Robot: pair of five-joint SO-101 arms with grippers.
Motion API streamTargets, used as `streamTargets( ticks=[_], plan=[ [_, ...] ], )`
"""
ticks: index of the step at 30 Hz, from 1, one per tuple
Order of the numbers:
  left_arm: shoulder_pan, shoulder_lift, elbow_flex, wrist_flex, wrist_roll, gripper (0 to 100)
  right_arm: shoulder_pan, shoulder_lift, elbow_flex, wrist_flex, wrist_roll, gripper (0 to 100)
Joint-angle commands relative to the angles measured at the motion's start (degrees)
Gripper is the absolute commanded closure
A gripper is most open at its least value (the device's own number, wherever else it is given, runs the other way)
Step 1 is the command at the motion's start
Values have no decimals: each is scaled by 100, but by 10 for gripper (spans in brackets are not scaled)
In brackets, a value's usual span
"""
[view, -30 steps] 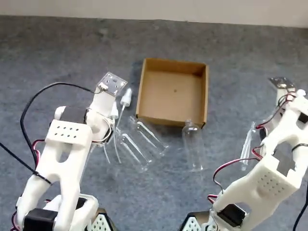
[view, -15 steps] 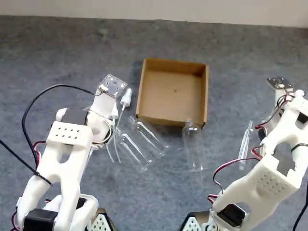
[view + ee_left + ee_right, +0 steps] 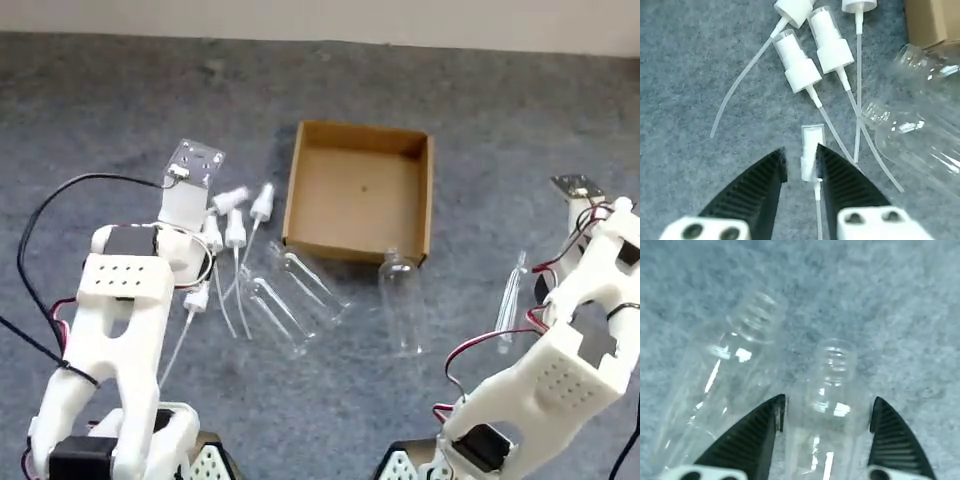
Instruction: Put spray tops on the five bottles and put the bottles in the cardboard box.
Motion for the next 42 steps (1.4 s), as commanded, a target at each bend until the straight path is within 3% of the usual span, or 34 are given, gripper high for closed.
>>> streamTargets(
  ticks=[1, 16, 23, 27, 36, 42],
  plan=[
    [-75, -119, -22, -105, 62, 915, 75, -110, -13, -40, 35, 763],
    [-92, 1402, -426, -193, -141, 892, 119, -119, -13, -84, 26, 739],
    [-101, 2563, -760, -615, -141, 871, 127, -119, -13, -84, 26, 739],
    [-110, 2967, -822, -589, -141, 968, 127, -119, -13, -84, 26, 739],
    [-224, 1912, -752, -202, -114, 997, 84, -136, -48, -31, 26, 739],
    [-198, 1112, 75, -387, -132, 995, 40, -119, -57, -84, -299, 735]
  ],
)
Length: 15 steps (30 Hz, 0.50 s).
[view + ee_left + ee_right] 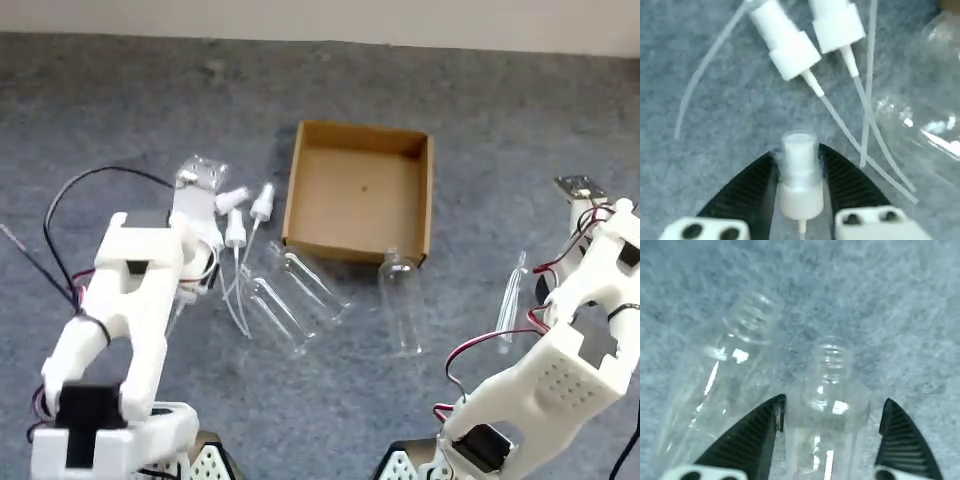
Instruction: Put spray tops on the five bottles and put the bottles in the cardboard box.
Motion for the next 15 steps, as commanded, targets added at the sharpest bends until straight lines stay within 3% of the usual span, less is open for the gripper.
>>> streamTargets(
  ticks=[1, 4, 9, 15],
  plan=[
    [-110, -514, 400, -246, -44, 995, -40, -119, -75, -66, -97, 738],
    [-119, -462, 453, -378, -44, 994, -92, -119, -57, -66, -123, 755],
    [-110, -497, 453, -387, -44, 995, -57, -154, -84, -13, -132, 898],
    [-127, -514, -382, -79, 0, 997, -251, -646, -927, 655, -809, 950]
  ],
)
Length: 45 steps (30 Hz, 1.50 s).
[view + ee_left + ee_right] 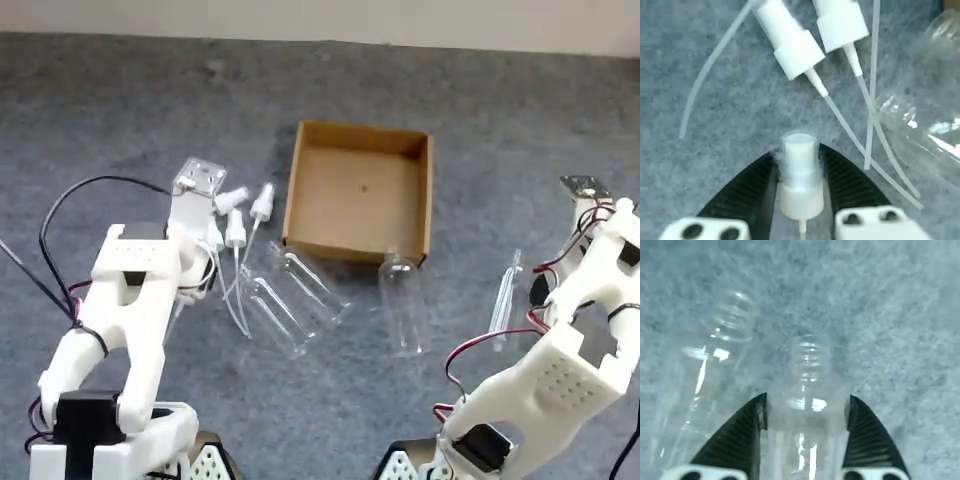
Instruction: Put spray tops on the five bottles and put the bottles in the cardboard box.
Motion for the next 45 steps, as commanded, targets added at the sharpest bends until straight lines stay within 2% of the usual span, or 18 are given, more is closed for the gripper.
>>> streamTargets(
  ticks=[1, 7, 14, 18, 23, 28, 33, 39, 45],
  plan=[
    [-75, -207, -954, 422, 9, 997, -321, -769, -1007, 673, -413, 951],
    [-66, -655, -2642, 1574, 360, 997, -1420, -1921, -2457, 1684, -1240, 951],
    [-57, -2211, -3073, 1829, 967, 997, -3732, -3415, -2273, 1763, -2251, 972],
    [-84, -3099, -3081, 1705, 1495, 997, -5209, -4286, -1051, 1024, -2734, 975],
    [-84, -4048, -3073, 1266, 1846, 997, -6484, -5596, 1490, -866, -3024, 975],
    [-75, -4400, -3073, 949, 2734, 997, -7301, -6343, 3688, -2404, -3103, 976],
    [-84, -4620, -3064, 659, 3596, 997, -8057, -6598, 4857, -3477, -3112, 995],
    [-84, -4945, -2255, -62, 4053, 997, -8356, -6615, 5147, -3714, -3086, 995],
    [-66, -5305, -1042, -1090, 4123, 997, -8365, -6914, 5174, -3749, -3130, 995]
  ],
)
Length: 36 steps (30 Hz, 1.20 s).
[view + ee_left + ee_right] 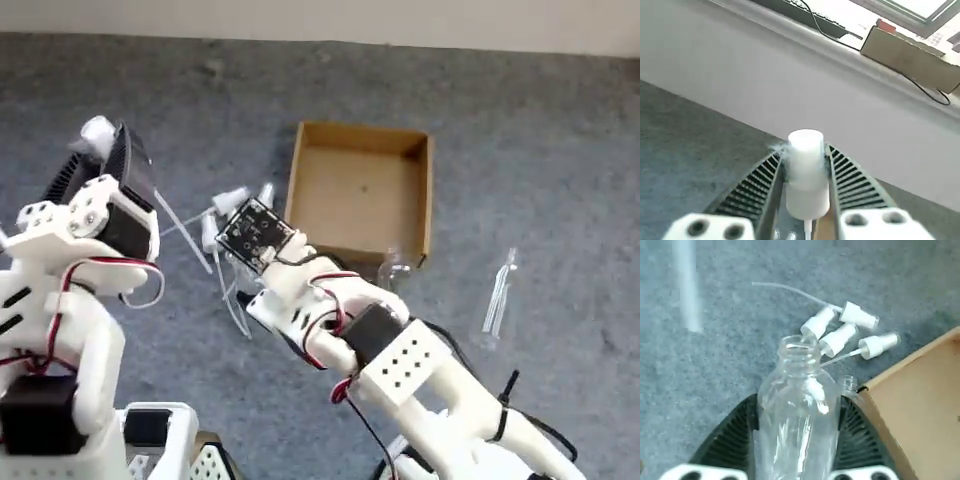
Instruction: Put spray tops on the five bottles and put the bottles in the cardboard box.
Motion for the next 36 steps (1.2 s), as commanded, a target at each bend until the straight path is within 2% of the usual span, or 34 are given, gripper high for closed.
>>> streamTargets(
  ticks=[1, 6, 15, 21, 26, 30, 36],
  plan=[
    [-66, -207, 734, -897, 70, 997, -145, -514, -22, -171, -62, 995],
    [-57, -233, 1138, -1459, 70, 996, -207, -1095, 514, -611, -70, 995],
    [-4, -251, 1130, -1495, 70, 996, -198, -1332, 1226, -875, -62, 995],
    [576, -251, 1508, -1486, 62, 996, -180, -1367, 1218, -875, -62, 995],
    [716, -251, 2158, -1503, 35, 996, -171, -1376, 1218, -875, -62, 995],
    [787, -259, 2299, -1292, 35, 996, -163, -1376, 1218, -892, -70, 995],
    [1613, -251, 2440, -598, 18, 996, 189, -1367, 1226, -1385, -730, 995]
  ],
)
